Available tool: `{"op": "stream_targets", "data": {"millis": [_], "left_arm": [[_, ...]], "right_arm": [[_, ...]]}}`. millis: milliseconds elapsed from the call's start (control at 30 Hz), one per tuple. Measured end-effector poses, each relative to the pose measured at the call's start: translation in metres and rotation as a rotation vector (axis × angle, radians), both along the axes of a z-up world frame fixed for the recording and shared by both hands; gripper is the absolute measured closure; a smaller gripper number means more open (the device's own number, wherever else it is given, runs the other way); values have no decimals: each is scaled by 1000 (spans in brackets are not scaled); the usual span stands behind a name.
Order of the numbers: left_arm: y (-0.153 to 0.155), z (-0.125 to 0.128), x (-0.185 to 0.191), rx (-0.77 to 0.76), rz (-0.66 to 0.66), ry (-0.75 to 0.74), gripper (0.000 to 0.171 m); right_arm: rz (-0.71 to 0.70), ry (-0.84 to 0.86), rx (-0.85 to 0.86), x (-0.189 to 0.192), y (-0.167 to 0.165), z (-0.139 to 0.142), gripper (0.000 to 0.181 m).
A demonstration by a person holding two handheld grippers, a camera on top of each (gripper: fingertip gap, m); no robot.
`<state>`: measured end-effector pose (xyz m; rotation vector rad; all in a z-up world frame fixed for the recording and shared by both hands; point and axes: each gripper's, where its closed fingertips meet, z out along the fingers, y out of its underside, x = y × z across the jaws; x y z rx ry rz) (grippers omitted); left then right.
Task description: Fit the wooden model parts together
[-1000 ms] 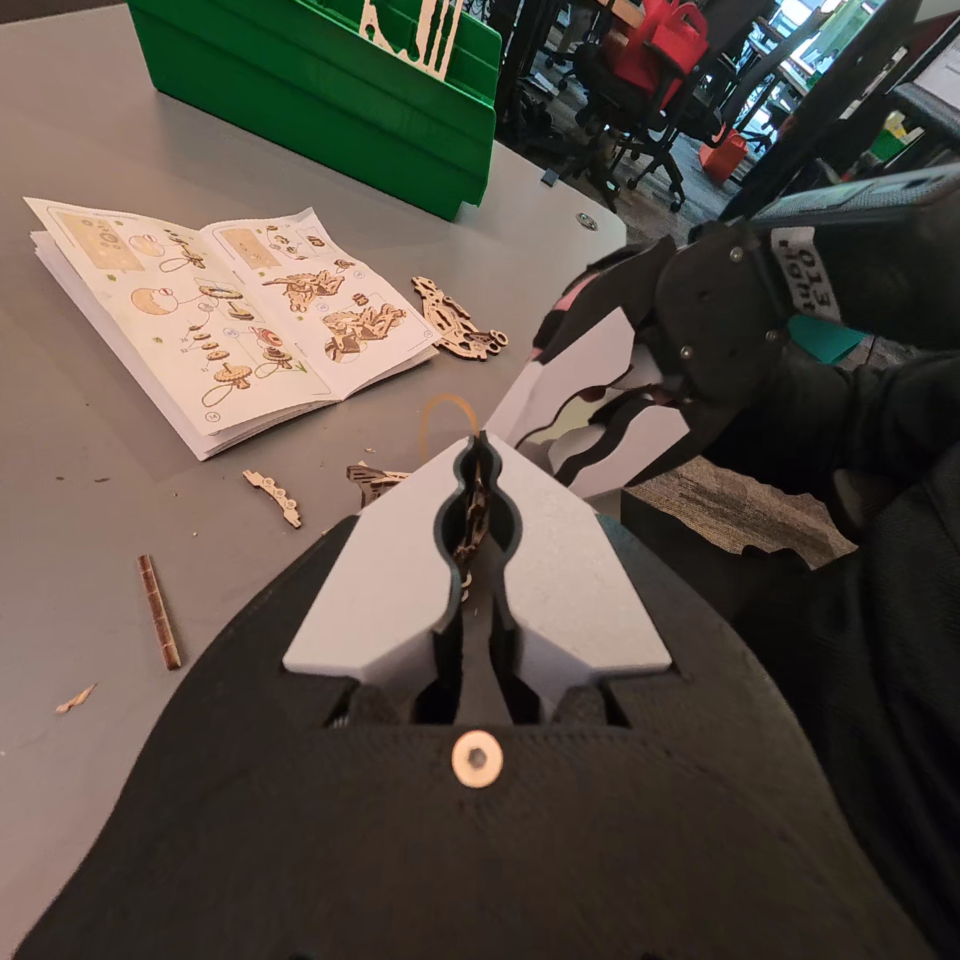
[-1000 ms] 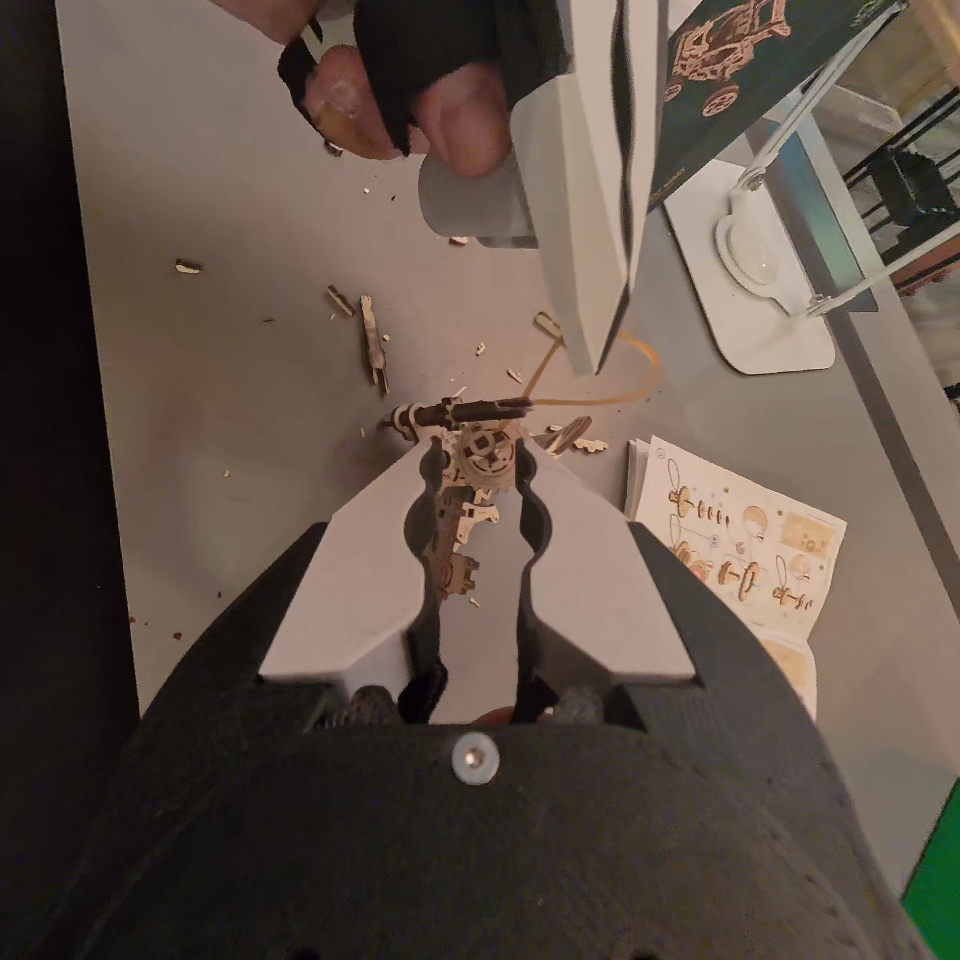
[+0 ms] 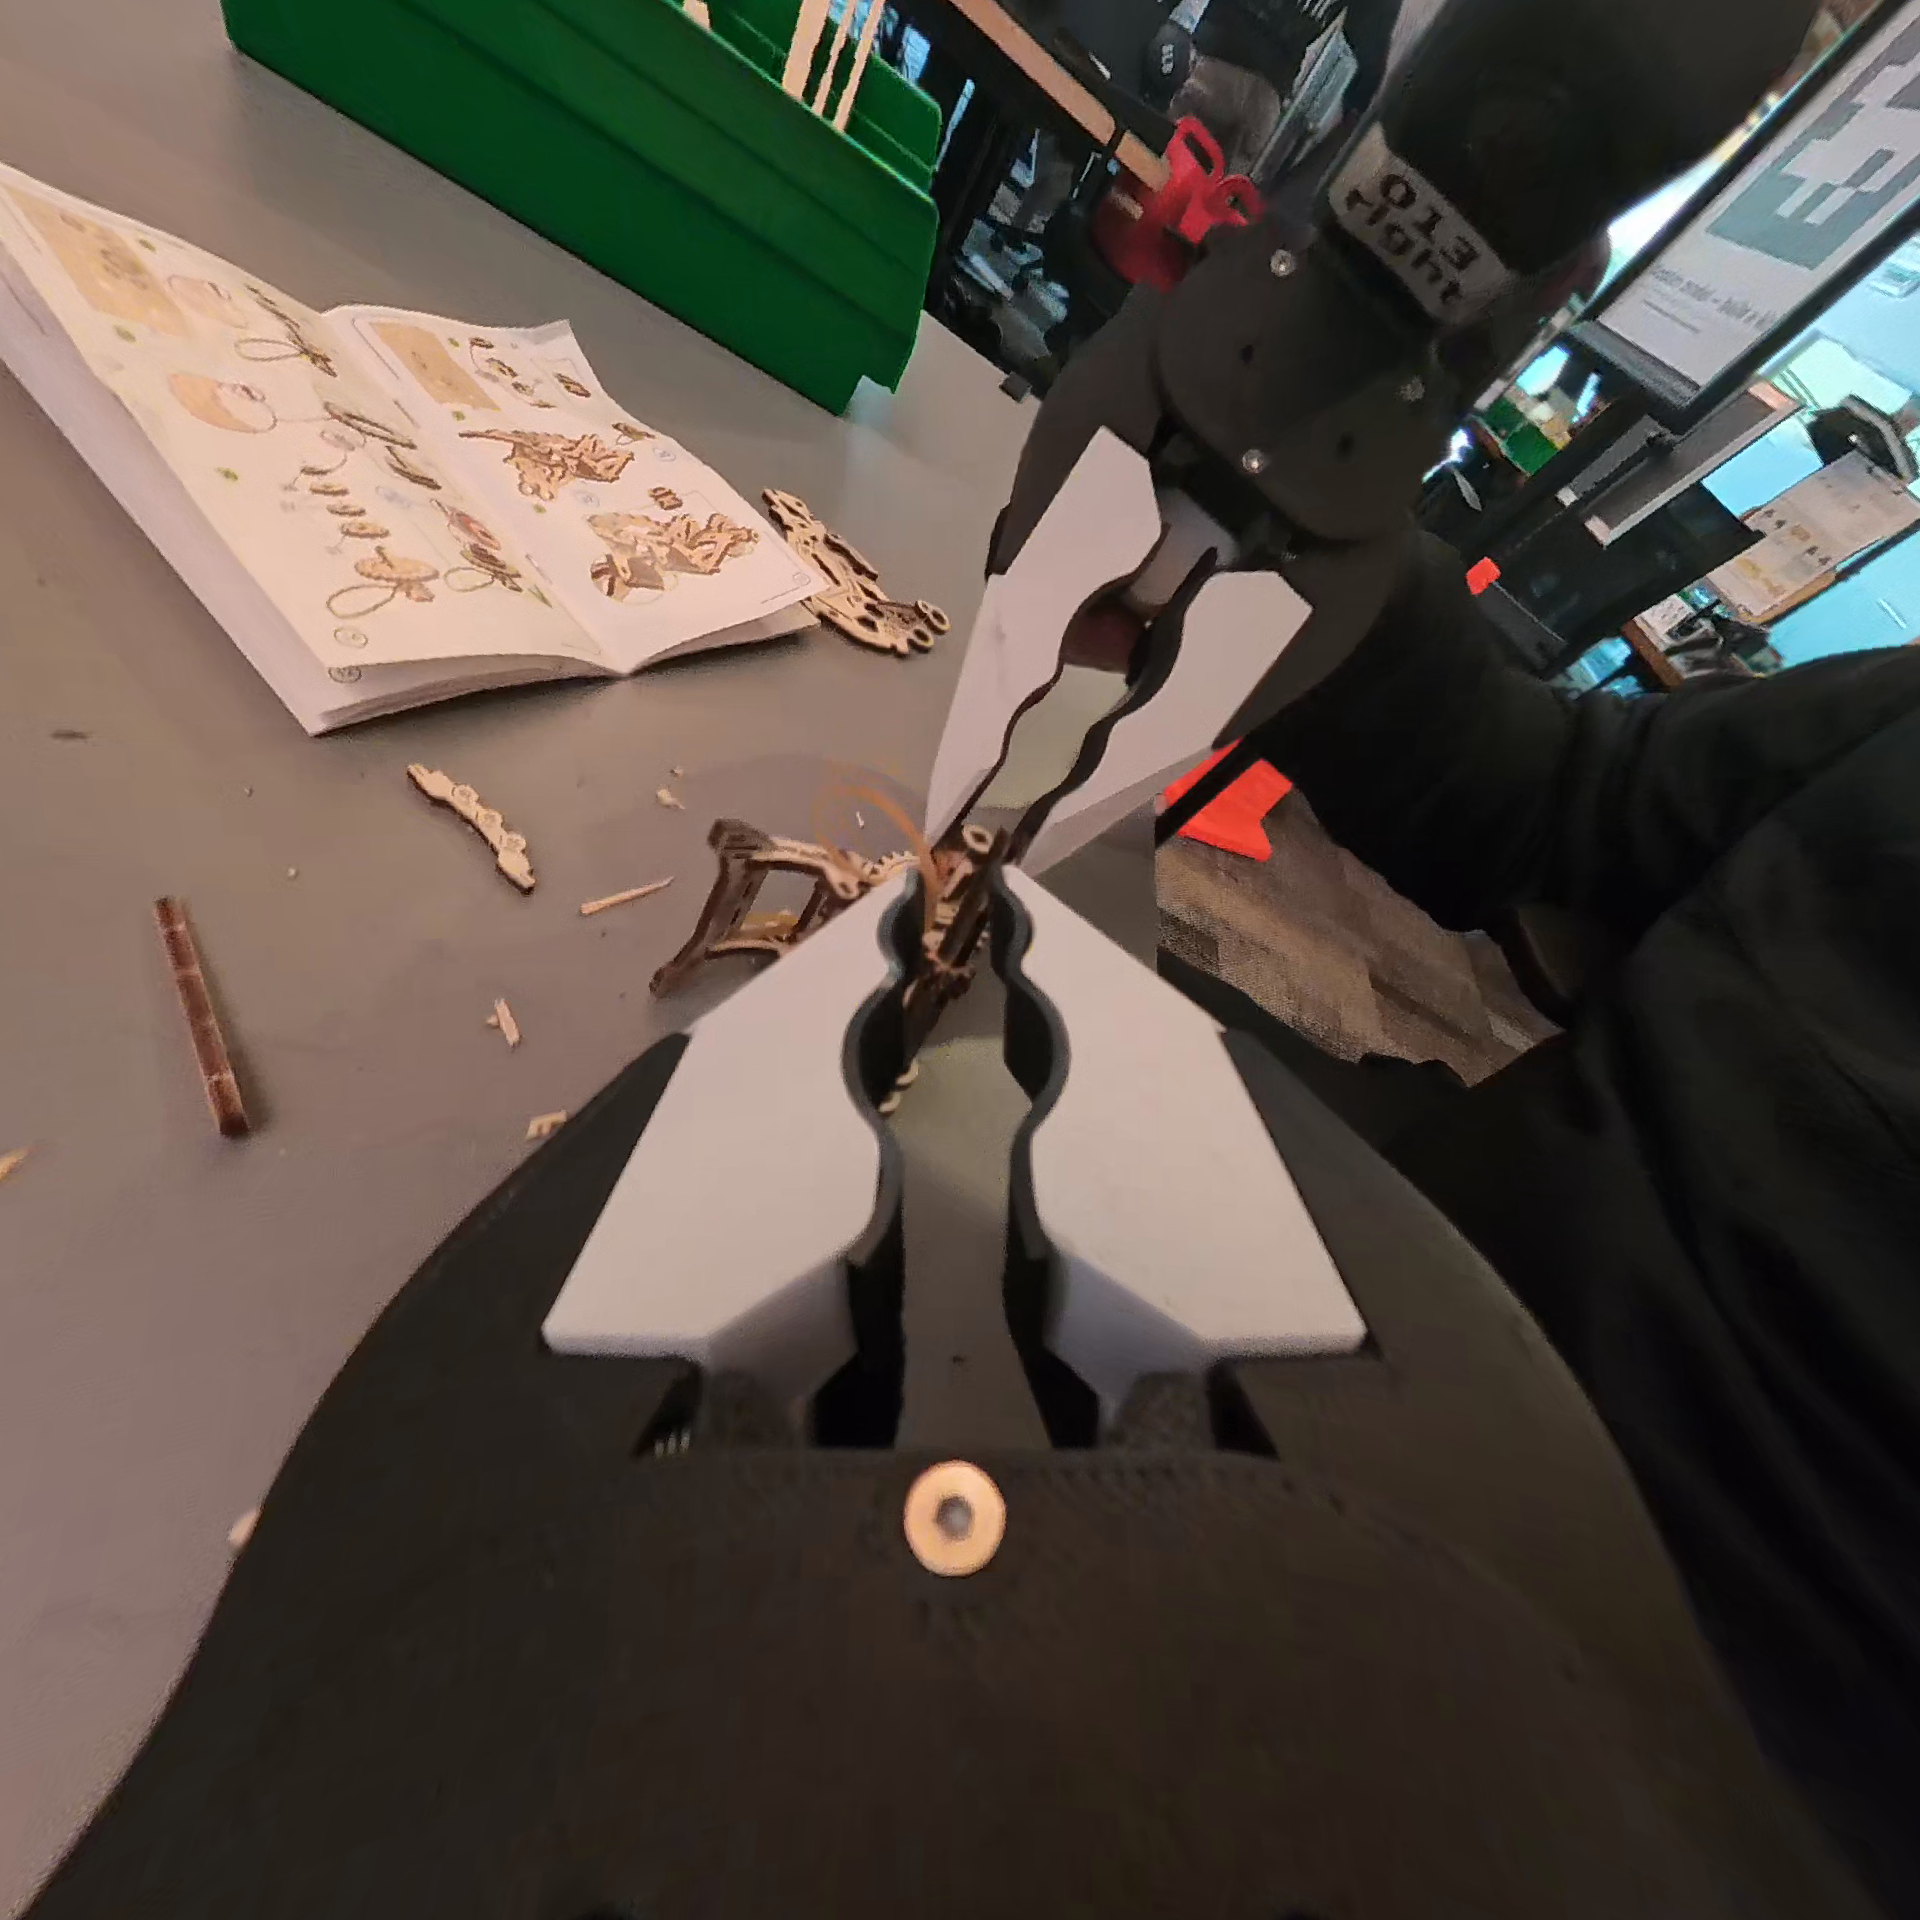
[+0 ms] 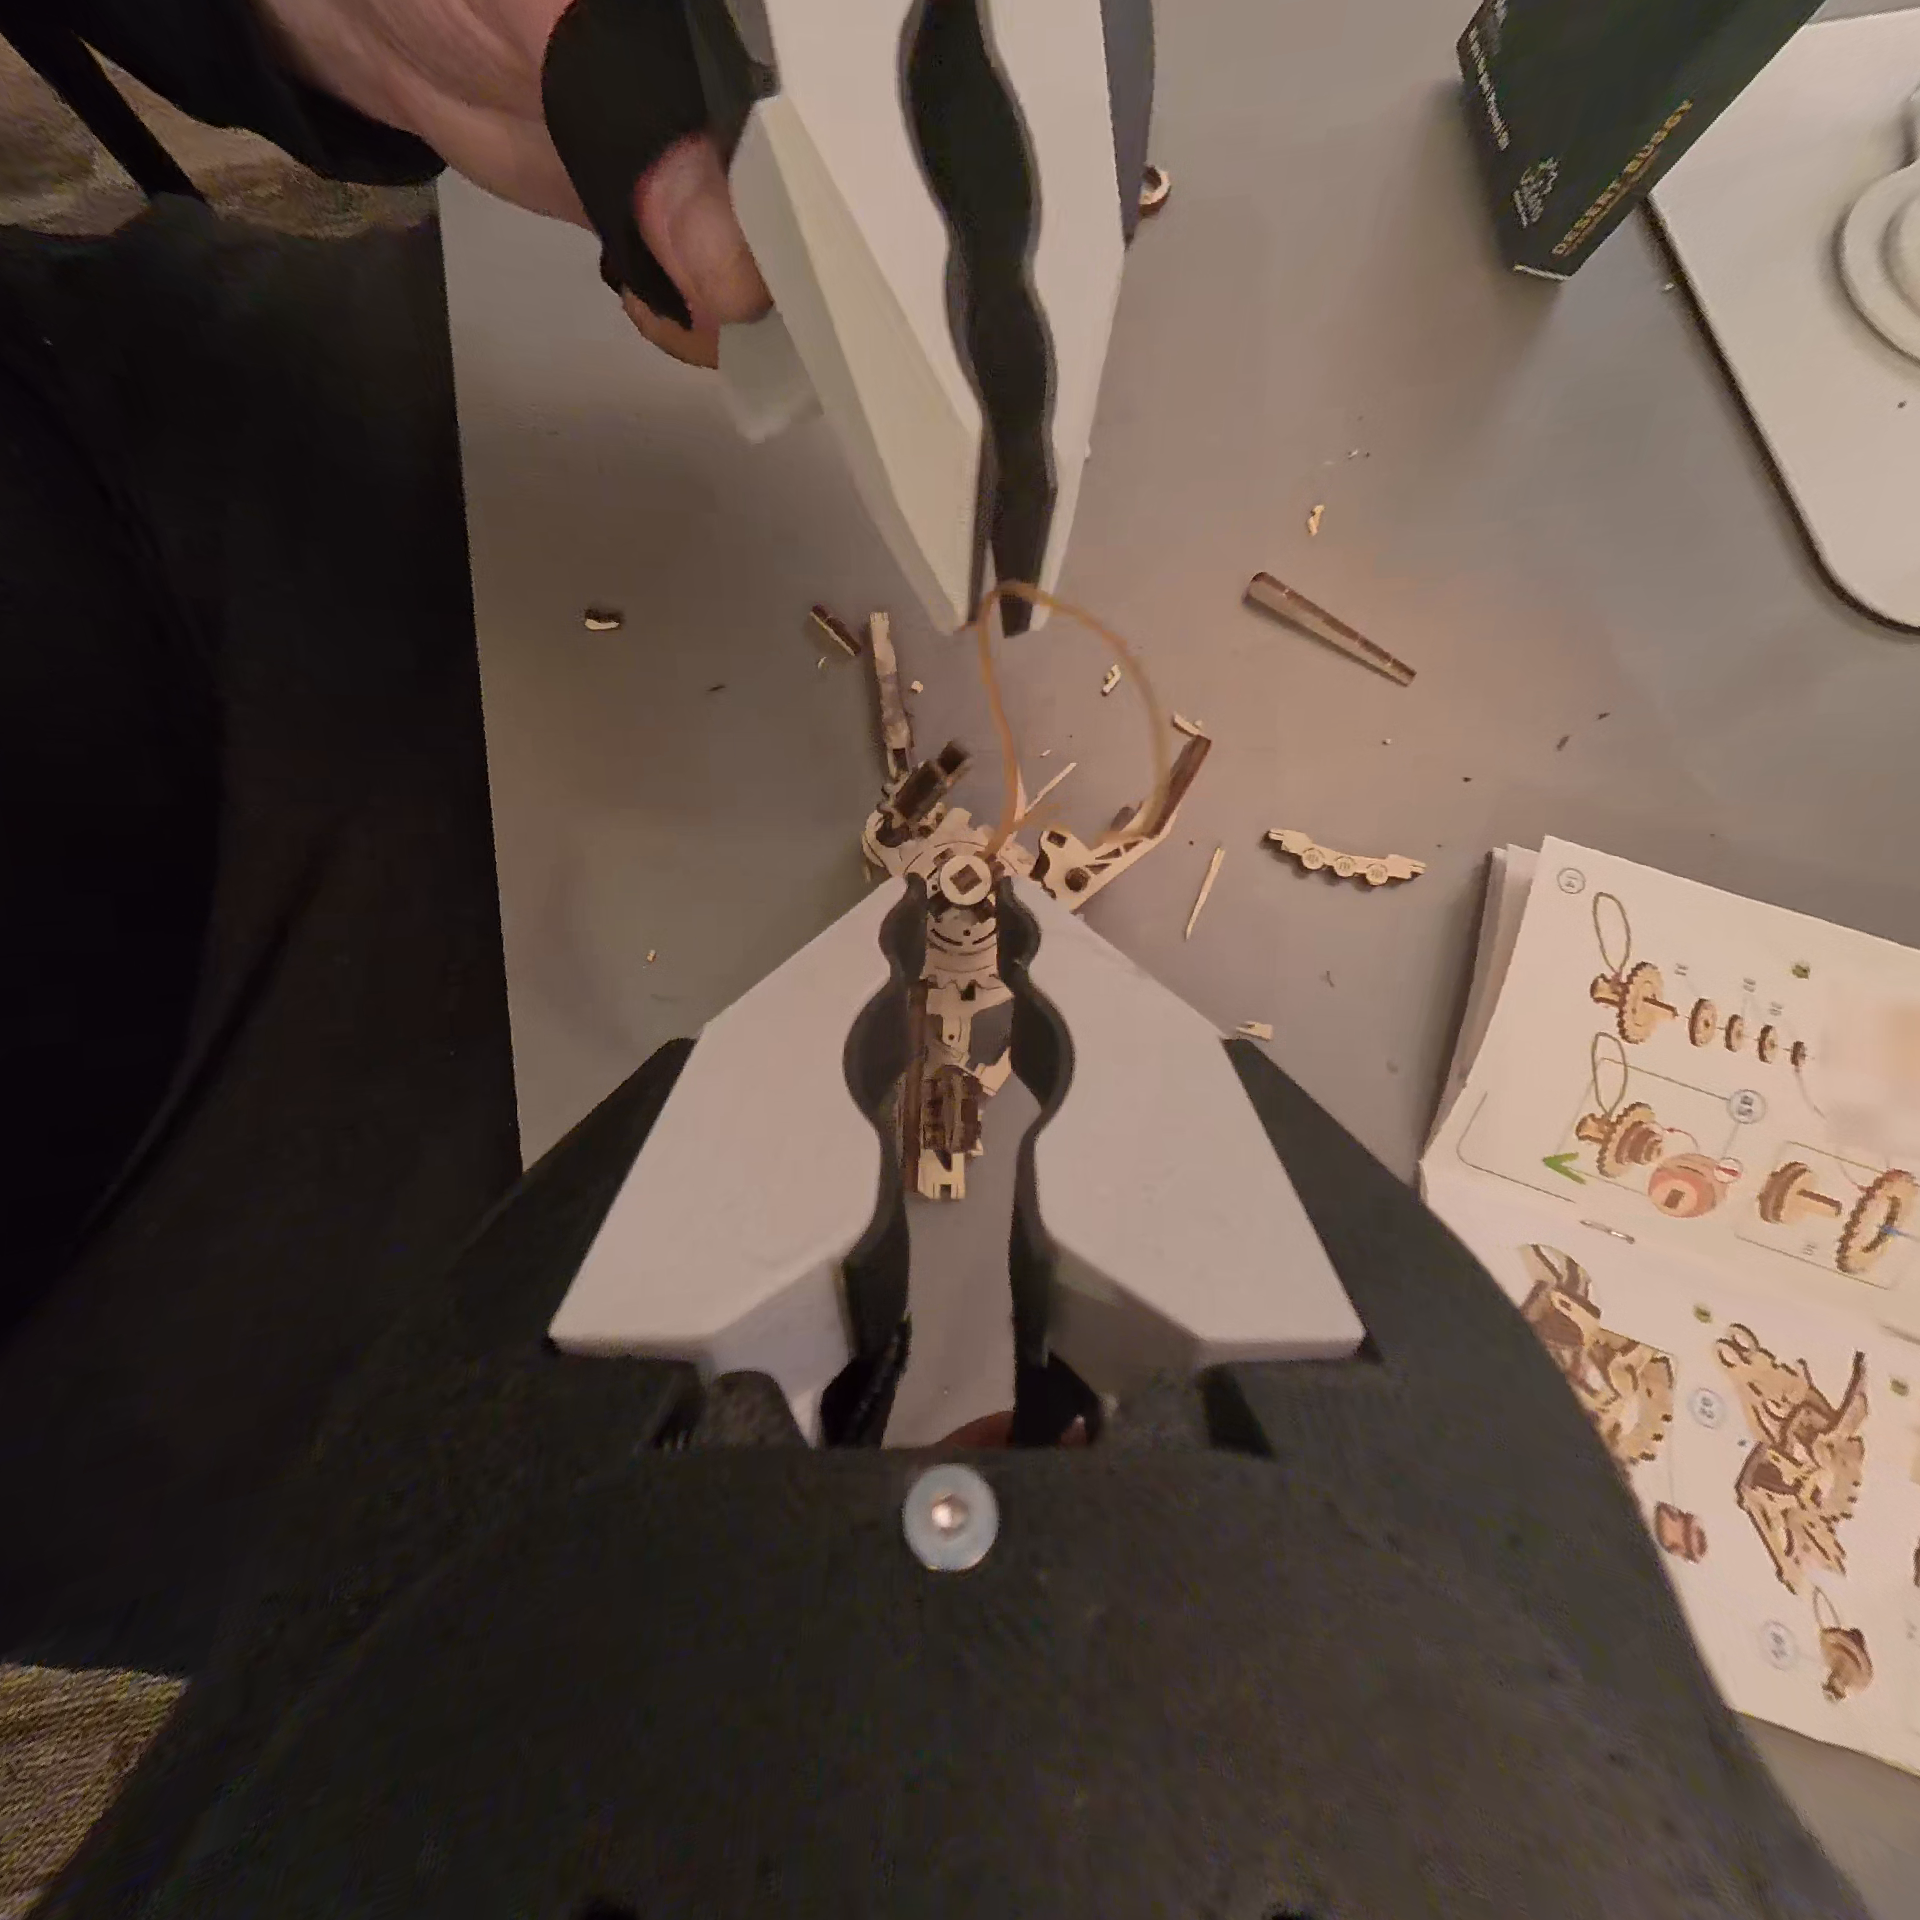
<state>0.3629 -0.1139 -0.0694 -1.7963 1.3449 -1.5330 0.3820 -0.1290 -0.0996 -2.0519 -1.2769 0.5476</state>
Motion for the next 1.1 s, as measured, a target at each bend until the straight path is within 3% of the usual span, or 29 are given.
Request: {"op": "stream_targets", "data": {"millis": [267, 500, 633, 800, 1100], "left_arm": [[-11, -21, -22, 115, 9, 66, 140], [-24, -66, -11, 346, -27, 299, 136], [-27, -87, -5, 414, -52, 422, 143], [-27, -88, 3, 404, -34, 406, 160], [-26, -83, 8, 405, -23, 372, 161]], "right_arm": [[-14, 3, -57, -4, 1, -1, 172], [-33, 12, -102, -7, 2, -3, 172], [-57, 9, -98, -5, 4, -3, 172], [-72, 18, -105, -4, 5, -3, 172], [-76, 22, -138, -5, 3, -13, 172]]}}
